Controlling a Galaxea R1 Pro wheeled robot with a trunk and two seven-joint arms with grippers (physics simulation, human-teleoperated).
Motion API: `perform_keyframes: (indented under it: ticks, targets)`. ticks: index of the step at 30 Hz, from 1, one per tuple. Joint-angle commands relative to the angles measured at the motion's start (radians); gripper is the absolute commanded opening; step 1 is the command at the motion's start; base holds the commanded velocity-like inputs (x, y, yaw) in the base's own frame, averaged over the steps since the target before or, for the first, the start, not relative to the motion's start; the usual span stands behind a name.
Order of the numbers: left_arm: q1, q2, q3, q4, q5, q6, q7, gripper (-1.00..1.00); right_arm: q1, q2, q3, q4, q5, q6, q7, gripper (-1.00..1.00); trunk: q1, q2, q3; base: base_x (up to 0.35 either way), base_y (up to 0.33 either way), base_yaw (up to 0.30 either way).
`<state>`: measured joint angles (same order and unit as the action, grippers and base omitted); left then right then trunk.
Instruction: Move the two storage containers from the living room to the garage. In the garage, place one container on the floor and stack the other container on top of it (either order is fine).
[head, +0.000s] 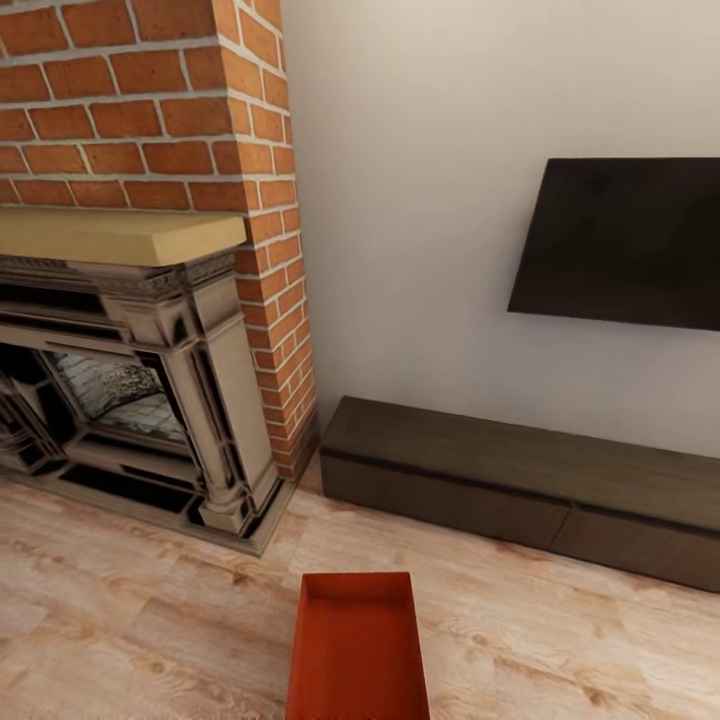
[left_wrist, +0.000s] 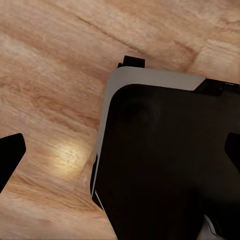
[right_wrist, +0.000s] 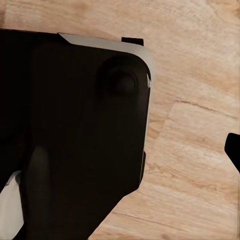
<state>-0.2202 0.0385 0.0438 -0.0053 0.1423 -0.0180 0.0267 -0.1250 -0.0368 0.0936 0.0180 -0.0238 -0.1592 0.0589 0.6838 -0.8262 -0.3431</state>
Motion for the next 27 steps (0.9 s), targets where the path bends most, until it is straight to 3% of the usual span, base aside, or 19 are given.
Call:
perform_keyframes:
  ticks: [1,27]
  targets:
    - [-0.001,0.000,0.004,0.001,0.005,-0.002,0.001,1.00,-0.001,0.000,0.008,0.002,-0.003,-0.005,0.002,1.00,0.000,-0.001,-0.003,0.000,0.000,0.183]
    - [-0.001,0.000,0.004,0.001,0.005,-0.002,0.001,1.00,-0.001,-0.002,0.006,0.002,-0.010,-0.003,0.004,1.00,0.000,-0.001,-0.041,0.000,0.000,0.153]
